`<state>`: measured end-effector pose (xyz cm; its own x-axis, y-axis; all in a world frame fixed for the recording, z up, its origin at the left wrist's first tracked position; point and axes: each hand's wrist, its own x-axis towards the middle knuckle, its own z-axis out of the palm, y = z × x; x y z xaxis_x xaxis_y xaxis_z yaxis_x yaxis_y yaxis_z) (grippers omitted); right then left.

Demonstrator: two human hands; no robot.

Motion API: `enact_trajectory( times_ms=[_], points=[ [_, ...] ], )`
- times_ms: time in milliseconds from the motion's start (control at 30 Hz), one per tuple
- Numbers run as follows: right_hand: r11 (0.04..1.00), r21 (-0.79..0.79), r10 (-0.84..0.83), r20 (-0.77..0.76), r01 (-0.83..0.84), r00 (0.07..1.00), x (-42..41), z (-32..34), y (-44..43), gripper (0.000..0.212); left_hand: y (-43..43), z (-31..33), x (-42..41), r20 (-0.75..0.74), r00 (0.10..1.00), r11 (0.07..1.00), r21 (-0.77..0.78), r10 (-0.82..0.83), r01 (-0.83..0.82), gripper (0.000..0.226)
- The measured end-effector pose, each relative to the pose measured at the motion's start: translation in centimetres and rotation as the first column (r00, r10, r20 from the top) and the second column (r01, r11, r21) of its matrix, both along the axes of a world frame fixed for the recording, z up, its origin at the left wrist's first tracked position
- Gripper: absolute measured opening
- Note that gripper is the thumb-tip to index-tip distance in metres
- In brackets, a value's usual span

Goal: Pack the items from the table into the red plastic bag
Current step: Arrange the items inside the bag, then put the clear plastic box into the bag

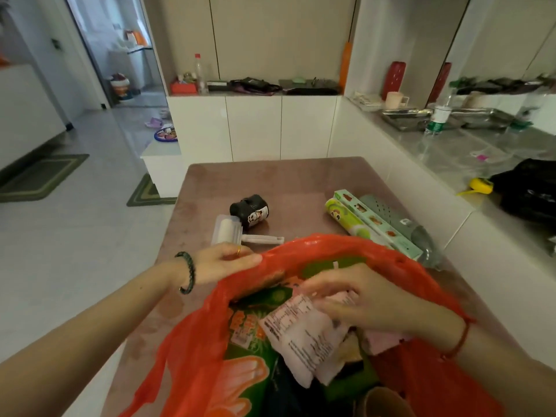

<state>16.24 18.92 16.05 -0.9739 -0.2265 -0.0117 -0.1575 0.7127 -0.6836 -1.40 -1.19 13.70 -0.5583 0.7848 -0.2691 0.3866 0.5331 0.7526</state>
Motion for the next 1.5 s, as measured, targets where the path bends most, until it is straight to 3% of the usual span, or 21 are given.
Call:
enact_trajectory(
  times_ms=[100,200,300,400,500,633,767,900,1100,1200,1267,1367,1433,1500],
  points=[
    [0.936,-0.279,-0.262,-0.144,0.215,0.954,-4.1,3.1,2.2,0.02,0.4,0.6,-1.8,0.083,0.979,0.982,0.021,0.186,-0.189,0.041],
    [0.888,-0.342,-0.353,-0.075,0.308,0.933,-10.5,2.7,4.6,0.018,1.6,-0.3,-4.6,-0.013,0.915,0.914,0.041,0.404,-0.403,0.028],
    [0.94,-0.141,-0.306,0.062,0.312,0.95,-17.2,-0.4,5.6,0.022,2.8,-2.8,-7.6,-0.079,0.79,0.794,0.022,0.608,-0.608,0.035],
    [0.98,0.164,-0.149,0.243,0.111,0.958,-23.1,-4.7,5.0,0.05,3.5,-5.9,-10.1,-0.026,0.699,0.697,-0.057,0.714,-0.714,0.054],
    [0.935,0.347,-0.054,0.333,-0.069,0.941,-27.6,-9.1,3.6,0.066,4.1,-8.8,-11.8,0.063,0.594,0.598,-0.093,0.802,-0.796,0.066],
    [0.88,0.444,0.004,0.346,-0.167,0.938,-31.4,-14.0,2.0,0.064,4.9,-11.8,-13.4,0.204,0.487,0.515,-0.112,0.849,-0.85,0.071],
    [0.878,0.464,-0.015,0.28,-0.121,0.96,-32.2,-17.5,1.3,0.038,4.8,-13.8,-14.3,0.288,0.411,0.466,-0.156,0.865,-0.871,0.073],
    [0.887,0.447,0.012,0.225,-0.114,0.974,-31.2,-17.5,1.3,0.033,4.0,-13.3,-13.7,0.426,0.327,0.431,-0.175,0.844,-0.885,0.073],
    [0.942,0.31,0.086,0.154,-0.131,0.984,-27.3,-8.8,2.0,0.022,2.7,-6.0,-10.3,0.63,0.4,0.503,0.017,0.666,-0.864,0.029],
    [0.963,0.268,0.024,0.021,-0.028,1.0,-22.9,-3.6,2.7,0.025,2.4,-1.0,-7.4,0.655,0.531,0.588,0.159,0.538,-0.793,0.031],
    [0.969,0.241,-0.03,-0.086,0.05,0.996,-19.1,-0.7,3.0,0.023,2.1,1.3,-5.0,0.625,0.648,0.666,0.26,0.436,-0.699,0.052],
    [0.966,0.215,-0.097,-0.219,0.145,0.971,-13.0,2.4,3.1,0.013,1.2,2.6,-1.3,0.482,0.828,0.77,0.398,0.287,-0.498,0.089],
    [0.968,0.17,-0.133,-0.279,0.185,0.951,-8.8,3.6,2.5,0.01,-0.1,2.1,1.0,0.254,0.944,0.842,0.443,0.211,-0.307,0.114],
    [0.975,0.11,-0.151,-0.301,0.192,0.941,-4.8,4.0,1.6,0.015,-1.7,1.4,3.1,0.039,0.996,0.937,0.338,0.078,-0.087,0.11]
  ],
)
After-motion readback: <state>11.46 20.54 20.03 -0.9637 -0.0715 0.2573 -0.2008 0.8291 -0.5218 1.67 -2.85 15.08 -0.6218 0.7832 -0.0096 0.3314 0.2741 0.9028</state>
